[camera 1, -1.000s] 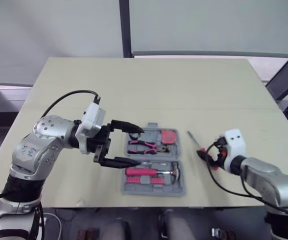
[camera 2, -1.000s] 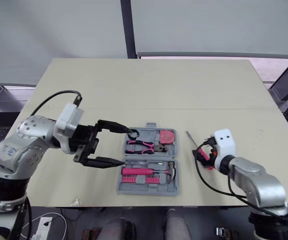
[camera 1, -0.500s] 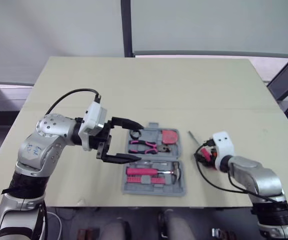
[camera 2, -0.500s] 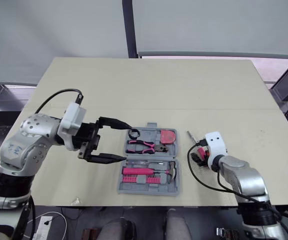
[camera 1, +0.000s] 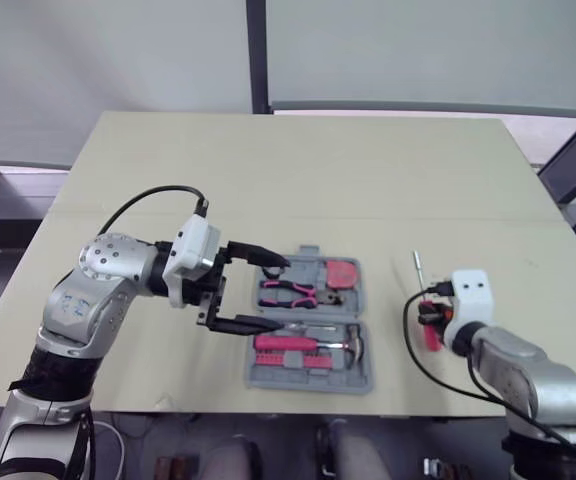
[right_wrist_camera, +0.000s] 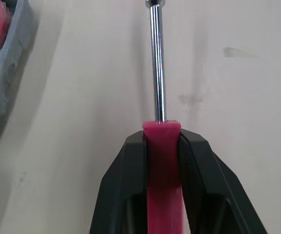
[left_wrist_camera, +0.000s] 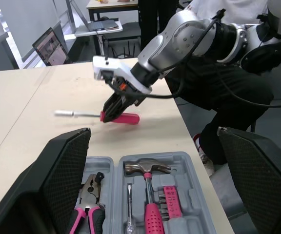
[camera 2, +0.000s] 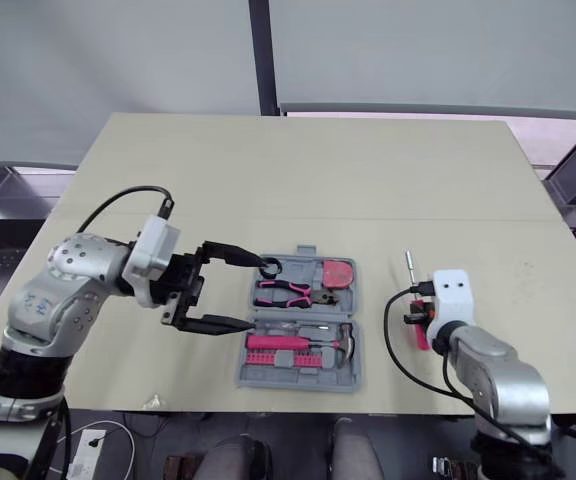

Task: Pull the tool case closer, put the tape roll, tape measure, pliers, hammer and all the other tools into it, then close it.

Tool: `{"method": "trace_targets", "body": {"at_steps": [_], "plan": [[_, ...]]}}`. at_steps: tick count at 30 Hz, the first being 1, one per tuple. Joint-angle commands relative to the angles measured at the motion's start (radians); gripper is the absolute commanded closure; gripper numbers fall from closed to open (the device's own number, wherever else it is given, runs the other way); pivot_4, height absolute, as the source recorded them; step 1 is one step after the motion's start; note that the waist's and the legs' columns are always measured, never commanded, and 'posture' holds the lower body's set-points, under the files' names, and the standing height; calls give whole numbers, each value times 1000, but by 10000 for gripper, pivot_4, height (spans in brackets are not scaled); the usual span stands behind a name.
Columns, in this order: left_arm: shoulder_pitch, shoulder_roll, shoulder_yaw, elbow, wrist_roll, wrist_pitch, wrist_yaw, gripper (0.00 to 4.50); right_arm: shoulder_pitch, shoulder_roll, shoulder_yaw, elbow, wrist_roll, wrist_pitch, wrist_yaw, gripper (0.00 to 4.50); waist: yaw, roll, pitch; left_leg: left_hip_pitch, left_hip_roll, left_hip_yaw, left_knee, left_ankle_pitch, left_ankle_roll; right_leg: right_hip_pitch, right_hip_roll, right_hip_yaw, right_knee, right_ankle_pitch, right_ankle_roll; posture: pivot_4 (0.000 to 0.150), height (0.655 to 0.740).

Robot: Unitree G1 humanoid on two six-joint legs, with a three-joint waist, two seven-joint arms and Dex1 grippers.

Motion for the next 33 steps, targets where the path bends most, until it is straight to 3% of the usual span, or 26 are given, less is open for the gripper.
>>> {"method": "trace_targets", "body": {"at_steps": [1, 8, 20, 28, 30, 33], "plan": [[-1, -5, -5, -21, -6, -10, -9, 0, 35, 83, -59, -148, 19, 144, -54, 40903, -1, 0, 0, 0, 0, 0, 0, 0, 0, 0, 0, 0, 0, 0, 0, 1500, 7400], [-21, -17, -30, 12, 9, -32, -38, 0, 26, 191, -51, -131, -25, 184, -112, 40903, -5, 0, 0, 1, 0, 0, 0, 0, -1, 0, 1, 0, -1, 0, 0, 1500, 7400], [-18, -34, -32, 20, 22, -55, -34, 0, -26, 118, 11, 66, -39, 83, -70, 40903, -15, -15, -7, 5, 0, 0, 0, 0, 0, 4, 0, 1, -2, 0, 0, 1500, 7400], [3, -29, -22, -2, 30, -62, -13, 0, -109, -10, -89, -1, 56, 179, 35, 1643, -3, -1, 1, 0, -1, 0, -1, 0, 0, -1, -1, 1, -2, 0, 0, 1500, 7400], [10, -27, -20, -9, 32, -62, -4, 0, -130, -100, -97, -19, 107, 212, 109, 378, -3, 1, 3, -1, -1, 0, -1, 0, 0, -2, -1, 0, -2, 0, 0, 1500, 7400], [19, -27, -17, -19, 29, -59, 8, 0, -118, -358, -14, -5, 173, 97, 337, 378, -2, 2, 4, -2, -2, -1, -1, 0, 1, -2, -1, 0, -3, 0, 0, 1500, 7400]]}}
